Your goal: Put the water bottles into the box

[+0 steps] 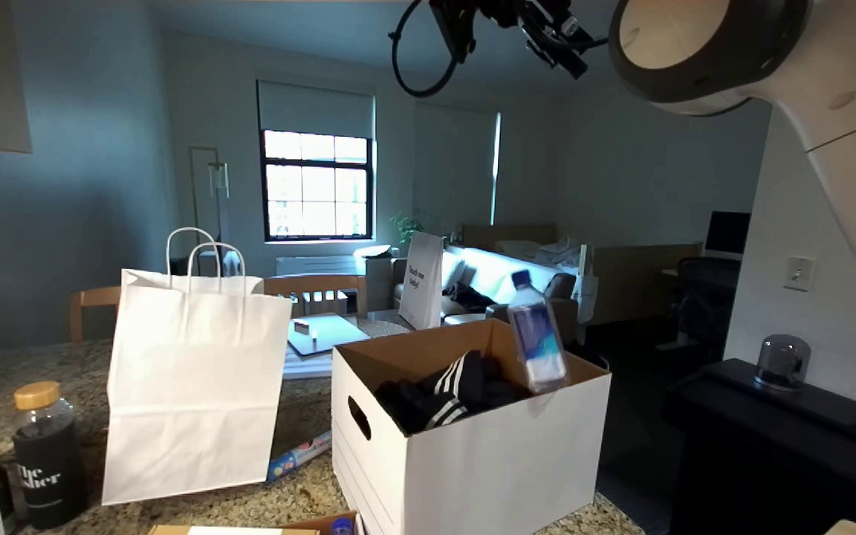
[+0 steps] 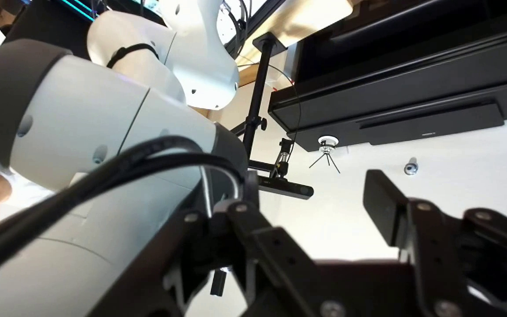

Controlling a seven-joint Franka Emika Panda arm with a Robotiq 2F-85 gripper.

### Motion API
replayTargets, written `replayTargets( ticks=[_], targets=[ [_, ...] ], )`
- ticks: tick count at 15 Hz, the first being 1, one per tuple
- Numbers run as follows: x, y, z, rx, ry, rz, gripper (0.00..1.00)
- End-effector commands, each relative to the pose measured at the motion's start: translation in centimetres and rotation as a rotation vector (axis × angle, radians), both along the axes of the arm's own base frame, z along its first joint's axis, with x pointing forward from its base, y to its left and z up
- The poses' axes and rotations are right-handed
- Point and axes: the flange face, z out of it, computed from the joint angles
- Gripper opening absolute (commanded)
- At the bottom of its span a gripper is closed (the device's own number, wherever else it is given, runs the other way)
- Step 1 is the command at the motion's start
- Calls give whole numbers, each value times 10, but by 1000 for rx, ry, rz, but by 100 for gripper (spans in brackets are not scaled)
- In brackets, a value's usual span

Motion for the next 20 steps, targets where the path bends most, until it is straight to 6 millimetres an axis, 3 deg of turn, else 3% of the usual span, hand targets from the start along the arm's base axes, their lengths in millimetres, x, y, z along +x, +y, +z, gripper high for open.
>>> replayTargets(
  ticks=[1, 3, 7, 12, 15, 20],
  targets=[
    [8, -11, 3, -29, -89, -42, 95],
    [13, -15, 5, -46, -152, -65, 100],
    [19, -15, 9, -58, -227, -82, 100],
    [4, 8, 42, 28, -445, -24, 100],
    [11, 49, 52, 8, -564, 108, 100],
    [48, 130, 36, 196, -810, 134, 100]
  ],
)
